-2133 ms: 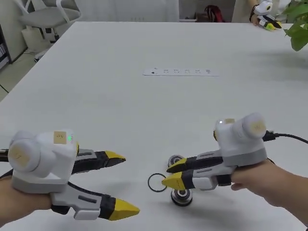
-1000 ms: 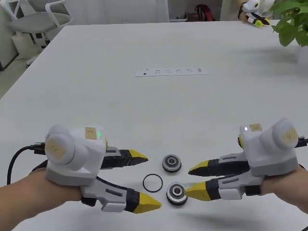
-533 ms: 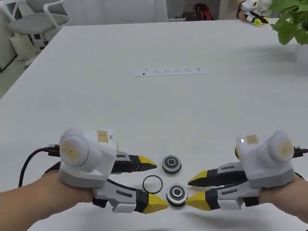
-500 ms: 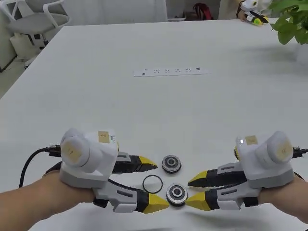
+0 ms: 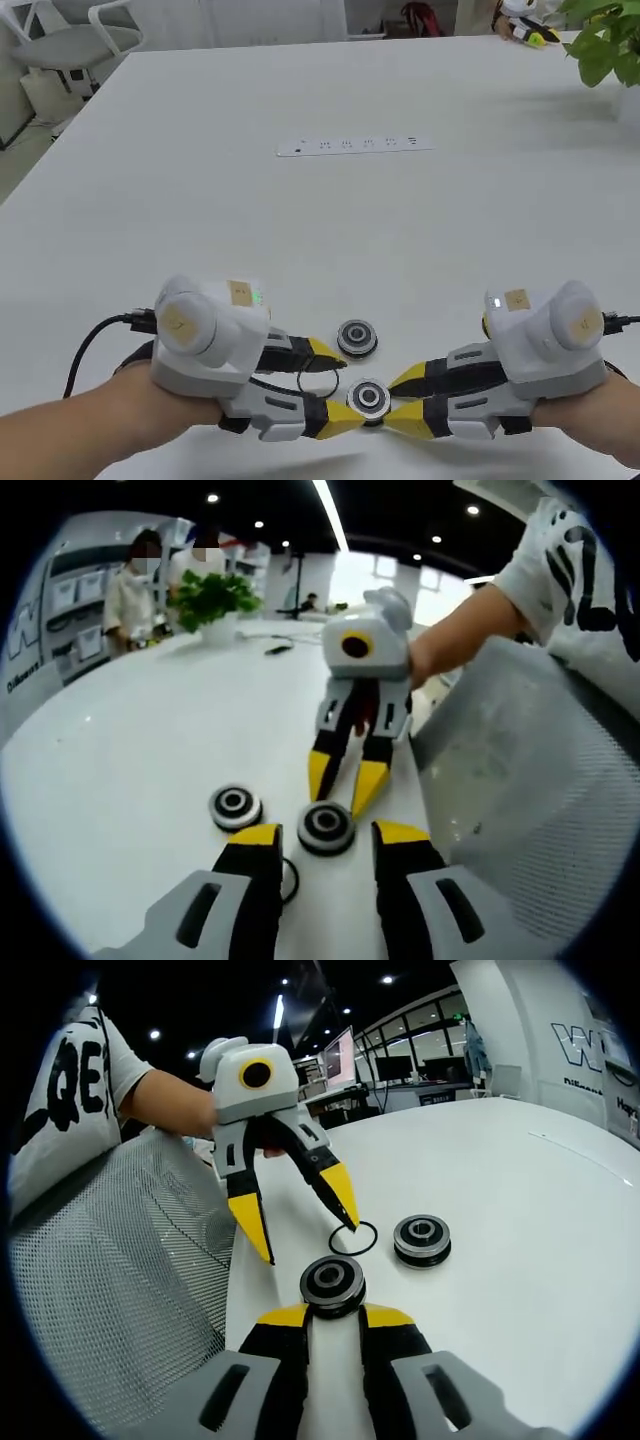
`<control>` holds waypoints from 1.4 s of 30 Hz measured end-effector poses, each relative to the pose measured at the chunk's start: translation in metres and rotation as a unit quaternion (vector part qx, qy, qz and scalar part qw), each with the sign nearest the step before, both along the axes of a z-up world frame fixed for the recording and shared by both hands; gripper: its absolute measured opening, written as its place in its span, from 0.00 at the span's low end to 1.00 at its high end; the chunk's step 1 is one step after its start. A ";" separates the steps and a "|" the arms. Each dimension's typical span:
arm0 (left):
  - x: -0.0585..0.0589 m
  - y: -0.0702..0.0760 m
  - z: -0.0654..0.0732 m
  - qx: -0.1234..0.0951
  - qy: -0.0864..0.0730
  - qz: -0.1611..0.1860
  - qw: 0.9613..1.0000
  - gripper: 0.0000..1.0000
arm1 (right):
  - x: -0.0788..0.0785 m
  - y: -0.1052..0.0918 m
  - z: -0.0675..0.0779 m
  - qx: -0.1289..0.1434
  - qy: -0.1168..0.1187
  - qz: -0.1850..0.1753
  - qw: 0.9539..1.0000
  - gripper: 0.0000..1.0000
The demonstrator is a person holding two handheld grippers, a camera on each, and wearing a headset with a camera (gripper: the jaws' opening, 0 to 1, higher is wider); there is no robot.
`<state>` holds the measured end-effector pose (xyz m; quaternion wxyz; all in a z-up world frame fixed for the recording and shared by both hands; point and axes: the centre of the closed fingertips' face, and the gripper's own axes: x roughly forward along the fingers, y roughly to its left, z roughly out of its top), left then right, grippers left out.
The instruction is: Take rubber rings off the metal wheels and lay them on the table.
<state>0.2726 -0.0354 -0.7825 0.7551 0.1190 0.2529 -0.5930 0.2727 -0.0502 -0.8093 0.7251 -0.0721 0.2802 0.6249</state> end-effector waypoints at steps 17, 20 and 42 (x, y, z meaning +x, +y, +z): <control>-0.001 -0.009 -0.010 0.004 -0.002 0.000 1.000 0.20 | -0.001 -0.004 0.000 0.000 -0.002 -0.004 1.000 0.08; 0.000 -0.011 -0.010 0.008 -0.013 0.001 1.000 0.16 | 0.000 -0.004 -0.001 0.001 -0.001 -0.009 1.000 0.07; 0.002 -0.010 -0.012 0.026 -0.045 0.000 0.999 0.12 | 0.008 -0.008 -0.001 0.046 0.075 -0.084 0.993 0.00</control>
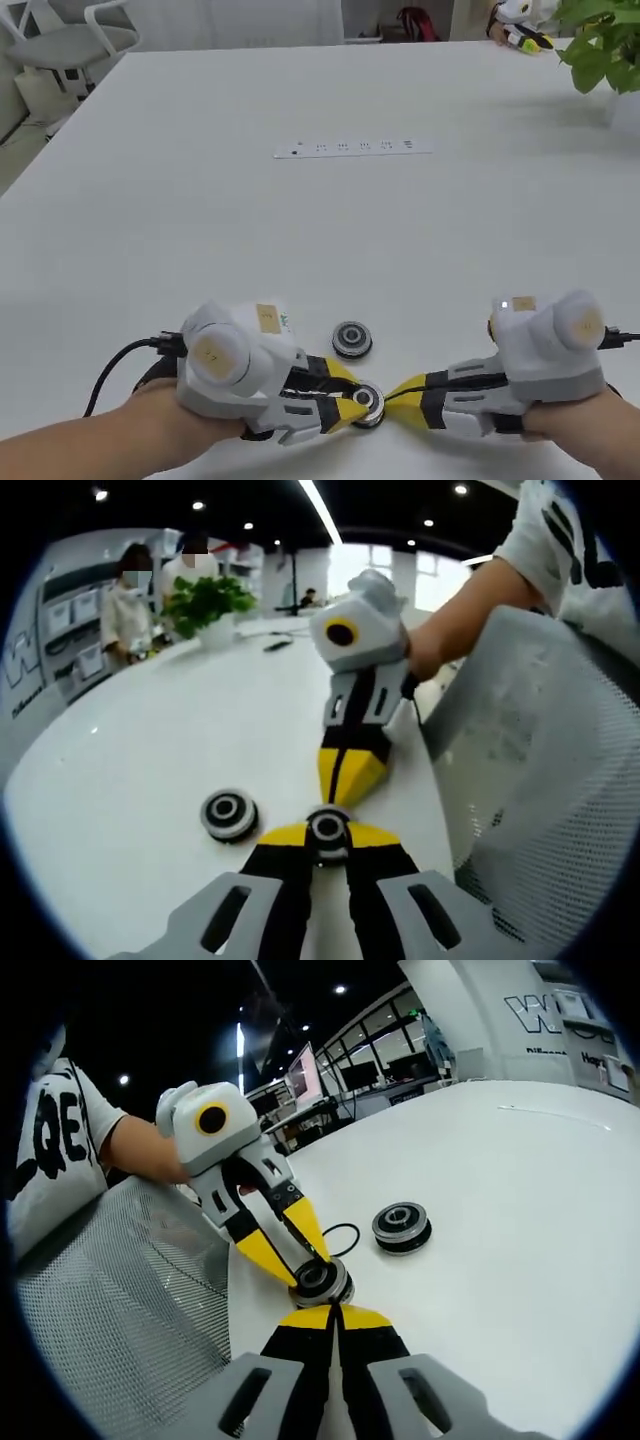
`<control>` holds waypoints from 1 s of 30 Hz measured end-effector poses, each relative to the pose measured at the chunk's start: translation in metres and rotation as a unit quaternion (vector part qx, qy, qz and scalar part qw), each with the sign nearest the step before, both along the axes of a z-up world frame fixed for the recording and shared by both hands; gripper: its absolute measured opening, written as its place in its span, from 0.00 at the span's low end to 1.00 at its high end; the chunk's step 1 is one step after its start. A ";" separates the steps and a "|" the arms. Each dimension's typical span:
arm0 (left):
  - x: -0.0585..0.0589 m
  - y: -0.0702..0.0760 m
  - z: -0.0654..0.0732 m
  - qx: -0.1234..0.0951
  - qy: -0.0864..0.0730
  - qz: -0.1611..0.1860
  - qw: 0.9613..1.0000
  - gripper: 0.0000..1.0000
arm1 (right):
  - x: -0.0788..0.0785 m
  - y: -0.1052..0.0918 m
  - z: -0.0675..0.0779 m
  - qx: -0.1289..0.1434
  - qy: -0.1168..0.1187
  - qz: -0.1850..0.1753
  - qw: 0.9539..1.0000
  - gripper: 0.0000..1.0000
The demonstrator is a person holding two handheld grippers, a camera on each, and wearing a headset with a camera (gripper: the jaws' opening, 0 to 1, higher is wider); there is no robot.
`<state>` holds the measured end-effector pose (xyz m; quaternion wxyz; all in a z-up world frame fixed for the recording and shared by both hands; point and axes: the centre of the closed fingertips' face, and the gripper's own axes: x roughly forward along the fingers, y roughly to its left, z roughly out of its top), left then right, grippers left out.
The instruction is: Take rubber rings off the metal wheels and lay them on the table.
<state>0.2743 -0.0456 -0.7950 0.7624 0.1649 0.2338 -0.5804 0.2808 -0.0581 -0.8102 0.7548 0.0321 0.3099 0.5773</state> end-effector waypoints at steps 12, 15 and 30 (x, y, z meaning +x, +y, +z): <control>-0.001 -0.002 0.000 0.008 -0.003 0.000 1.000 0.12 | 0.005 -0.001 0.013 0.043 0.035 -0.033 0.998 0.00; 0.000 -0.002 0.000 0.012 -0.007 -0.001 1.000 0.12 | 0.004 0.000 0.015 0.048 0.041 -0.033 0.997 0.00; 0.000 -0.001 0.000 0.014 -0.014 0.004 1.000 0.11 | 0.000 0.007 0.018 0.053 0.049 -0.025 0.997 0.00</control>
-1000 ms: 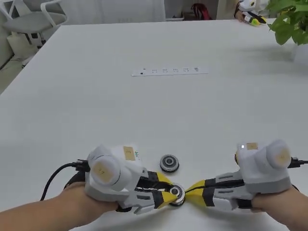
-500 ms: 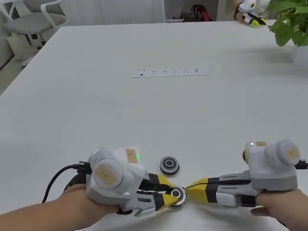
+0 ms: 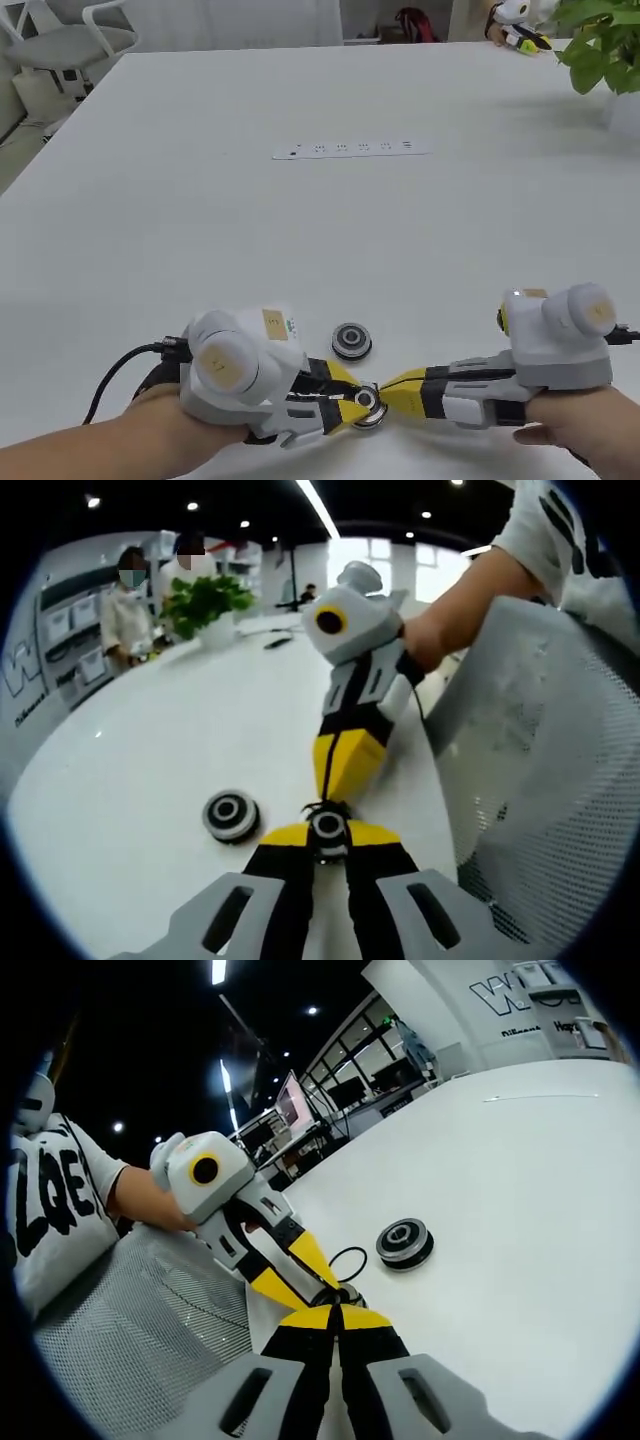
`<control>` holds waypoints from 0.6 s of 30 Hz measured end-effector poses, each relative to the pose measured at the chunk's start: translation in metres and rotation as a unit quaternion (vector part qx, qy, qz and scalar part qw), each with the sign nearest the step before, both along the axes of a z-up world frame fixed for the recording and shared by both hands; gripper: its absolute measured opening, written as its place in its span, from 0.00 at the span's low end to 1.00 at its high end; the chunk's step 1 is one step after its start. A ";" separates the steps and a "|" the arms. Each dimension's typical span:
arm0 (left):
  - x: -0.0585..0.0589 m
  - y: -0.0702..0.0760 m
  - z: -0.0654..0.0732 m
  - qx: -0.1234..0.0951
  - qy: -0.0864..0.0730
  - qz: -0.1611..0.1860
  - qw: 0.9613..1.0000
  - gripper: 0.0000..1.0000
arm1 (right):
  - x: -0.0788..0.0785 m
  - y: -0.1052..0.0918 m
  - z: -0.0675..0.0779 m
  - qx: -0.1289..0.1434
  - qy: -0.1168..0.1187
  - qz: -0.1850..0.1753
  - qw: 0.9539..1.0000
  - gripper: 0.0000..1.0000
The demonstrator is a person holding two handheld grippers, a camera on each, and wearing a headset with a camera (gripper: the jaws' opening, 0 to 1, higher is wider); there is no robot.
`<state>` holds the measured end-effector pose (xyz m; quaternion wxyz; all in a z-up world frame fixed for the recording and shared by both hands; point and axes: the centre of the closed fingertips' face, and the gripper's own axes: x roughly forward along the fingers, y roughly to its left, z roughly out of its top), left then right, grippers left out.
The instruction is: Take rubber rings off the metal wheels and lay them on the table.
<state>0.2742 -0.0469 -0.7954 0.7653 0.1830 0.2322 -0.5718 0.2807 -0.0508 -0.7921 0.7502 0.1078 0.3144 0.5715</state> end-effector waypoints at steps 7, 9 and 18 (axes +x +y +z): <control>0.000 0.000 0.000 0.000 -0.001 -0.004 1.000 0.11 | -0.005 0.006 0.003 0.006 -0.004 0.014 1.000 0.00; 0.000 -0.001 0.000 -0.001 -0.002 -0.004 1.000 0.11 | -0.007 0.009 0.005 0.012 -0.005 0.019 1.000 0.00; 0.001 -0.002 0.001 -0.005 -0.001 0.002 1.000 0.11 | -0.007 0.009 0.007 0.013 -0.012 0.023 1.000 0.00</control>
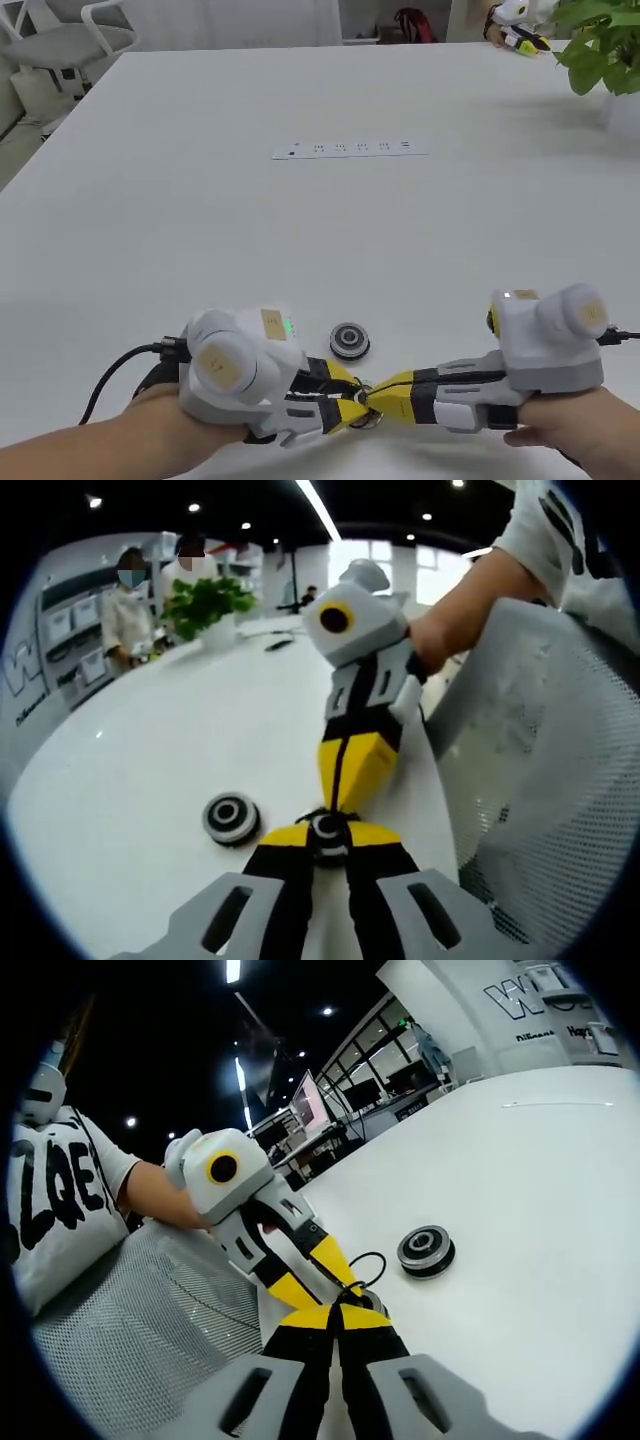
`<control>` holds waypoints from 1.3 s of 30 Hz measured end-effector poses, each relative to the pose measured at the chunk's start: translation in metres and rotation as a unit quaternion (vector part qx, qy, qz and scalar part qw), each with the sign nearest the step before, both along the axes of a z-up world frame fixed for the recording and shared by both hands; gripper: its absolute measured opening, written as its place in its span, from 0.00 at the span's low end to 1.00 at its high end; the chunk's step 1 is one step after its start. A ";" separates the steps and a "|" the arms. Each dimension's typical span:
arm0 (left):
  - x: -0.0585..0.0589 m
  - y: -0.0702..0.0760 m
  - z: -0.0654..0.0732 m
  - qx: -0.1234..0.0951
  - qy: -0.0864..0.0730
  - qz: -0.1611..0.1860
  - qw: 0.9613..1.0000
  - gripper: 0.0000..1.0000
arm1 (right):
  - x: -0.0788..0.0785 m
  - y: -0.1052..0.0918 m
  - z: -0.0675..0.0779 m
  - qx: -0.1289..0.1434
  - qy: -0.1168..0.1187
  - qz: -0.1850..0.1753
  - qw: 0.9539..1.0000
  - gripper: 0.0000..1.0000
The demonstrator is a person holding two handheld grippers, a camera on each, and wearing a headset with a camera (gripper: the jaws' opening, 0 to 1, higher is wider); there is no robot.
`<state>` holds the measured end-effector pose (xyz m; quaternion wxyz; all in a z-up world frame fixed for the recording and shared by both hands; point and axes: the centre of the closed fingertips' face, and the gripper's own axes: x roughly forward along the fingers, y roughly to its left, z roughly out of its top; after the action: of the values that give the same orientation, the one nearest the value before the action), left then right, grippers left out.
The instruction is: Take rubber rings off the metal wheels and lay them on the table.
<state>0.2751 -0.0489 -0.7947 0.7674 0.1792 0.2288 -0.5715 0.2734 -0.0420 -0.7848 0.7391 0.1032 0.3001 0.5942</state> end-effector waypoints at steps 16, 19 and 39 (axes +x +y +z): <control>-0.011 0.005 0.008 -0.005 0.012 -0.028 1.000 0.29 | 0.005 -0.004 -0.001 -0.003 0.002 -0.010 1.000 0.00; -0.013 0.007 0.015 -0.015 0.014 -0.028 0.999 0.33 | 0.005 -0.005 0.001 -0.001 0.002 -0.011 1.000 0.00; -0.012 0.049 0.046 -0.045 0.009 0.017 0.999 0.57 | 0.005 0.007 0.022 0.013 -0.006 0.014 1.000 0.00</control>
<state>0.2635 0.0003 -0.7486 0.7824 0.1352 0.2127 -0.5695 0.2785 -0.0351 -0.7624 0.7310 0.1051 0.2896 0.6088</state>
